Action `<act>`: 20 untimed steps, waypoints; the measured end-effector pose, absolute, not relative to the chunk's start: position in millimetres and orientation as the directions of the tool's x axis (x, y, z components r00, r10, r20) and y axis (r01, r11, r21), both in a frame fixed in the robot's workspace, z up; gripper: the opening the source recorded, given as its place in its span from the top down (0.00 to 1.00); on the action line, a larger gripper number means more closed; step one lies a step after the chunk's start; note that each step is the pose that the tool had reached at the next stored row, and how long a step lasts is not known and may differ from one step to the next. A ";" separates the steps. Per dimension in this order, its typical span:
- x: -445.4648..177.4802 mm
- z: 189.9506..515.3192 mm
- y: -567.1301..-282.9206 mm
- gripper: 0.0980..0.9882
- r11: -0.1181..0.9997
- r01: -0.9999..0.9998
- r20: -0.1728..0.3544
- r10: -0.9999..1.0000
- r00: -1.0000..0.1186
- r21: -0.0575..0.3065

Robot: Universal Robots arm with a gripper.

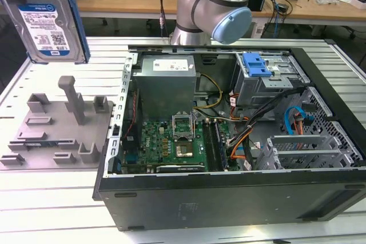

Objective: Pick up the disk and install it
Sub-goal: 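Pick up the disk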

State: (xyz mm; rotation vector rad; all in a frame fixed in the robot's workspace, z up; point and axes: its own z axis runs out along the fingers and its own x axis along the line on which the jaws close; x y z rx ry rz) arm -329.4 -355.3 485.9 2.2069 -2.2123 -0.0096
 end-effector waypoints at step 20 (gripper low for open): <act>-220.0 493.8 -404.7 0.70 0.002 -1.000 0.003 -1.000 -0.002 0.016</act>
